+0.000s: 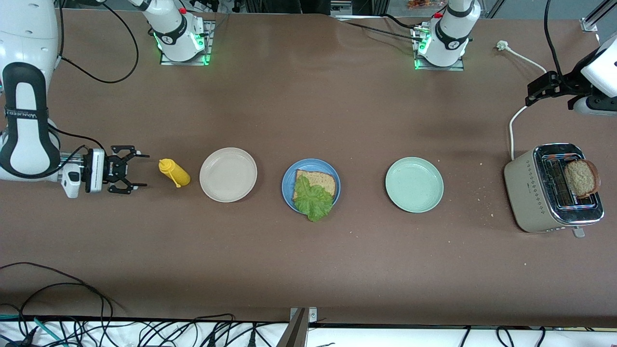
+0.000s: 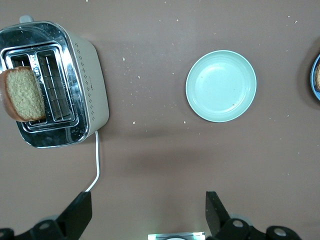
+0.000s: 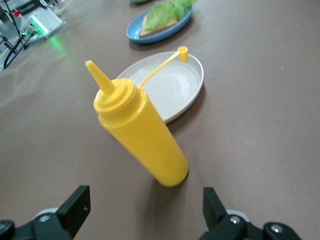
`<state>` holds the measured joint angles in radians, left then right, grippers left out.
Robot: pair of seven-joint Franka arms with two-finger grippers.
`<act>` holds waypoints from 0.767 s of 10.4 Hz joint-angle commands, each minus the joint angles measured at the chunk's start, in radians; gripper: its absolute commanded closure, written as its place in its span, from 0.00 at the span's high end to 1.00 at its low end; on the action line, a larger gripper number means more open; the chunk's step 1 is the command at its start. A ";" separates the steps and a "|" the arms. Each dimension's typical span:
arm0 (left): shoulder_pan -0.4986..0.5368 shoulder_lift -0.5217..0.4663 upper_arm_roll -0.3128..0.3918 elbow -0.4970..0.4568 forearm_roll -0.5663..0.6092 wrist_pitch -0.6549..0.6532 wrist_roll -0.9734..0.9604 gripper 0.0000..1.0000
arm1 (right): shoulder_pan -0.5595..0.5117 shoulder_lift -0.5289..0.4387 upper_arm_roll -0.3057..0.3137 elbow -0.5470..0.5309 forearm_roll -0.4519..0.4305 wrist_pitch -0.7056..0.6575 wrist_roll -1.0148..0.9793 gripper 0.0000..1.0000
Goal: Make sandwich in blue plate with both arms
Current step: 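Grasp the yellow squeeze bottle with the right gripper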
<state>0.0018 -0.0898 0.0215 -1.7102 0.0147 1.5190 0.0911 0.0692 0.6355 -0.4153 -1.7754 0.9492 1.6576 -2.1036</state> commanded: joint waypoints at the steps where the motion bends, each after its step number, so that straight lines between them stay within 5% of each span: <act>1: 0.004 0.007 -0.006 0.020 0.033 -0.010 0.001 1.00 | -0.015 0.091 0.010 0.014 0.225 -0.120 -0.247 1.00; 7: 0.004 0.013 -0.006 0.021 0.034 -0.006 0.001 1.00 | -0.015 0.153 0.043 0.016 0.281 -0.156 -0.306 1.00; 8: 0.006 0.013 -0.006 0.021 0.034 -0.006 0.001 1.00 | -0.014 0.153 0.044 0.019 0.280 -0.156 -0.305 0.67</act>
<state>0.0020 -0.0854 0.0225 -1.7101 0.0147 1.5190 0.0911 0.0679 0.7786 -0.3821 -1.7740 1.2134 1.5192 -2.4126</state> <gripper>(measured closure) 0.000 0.000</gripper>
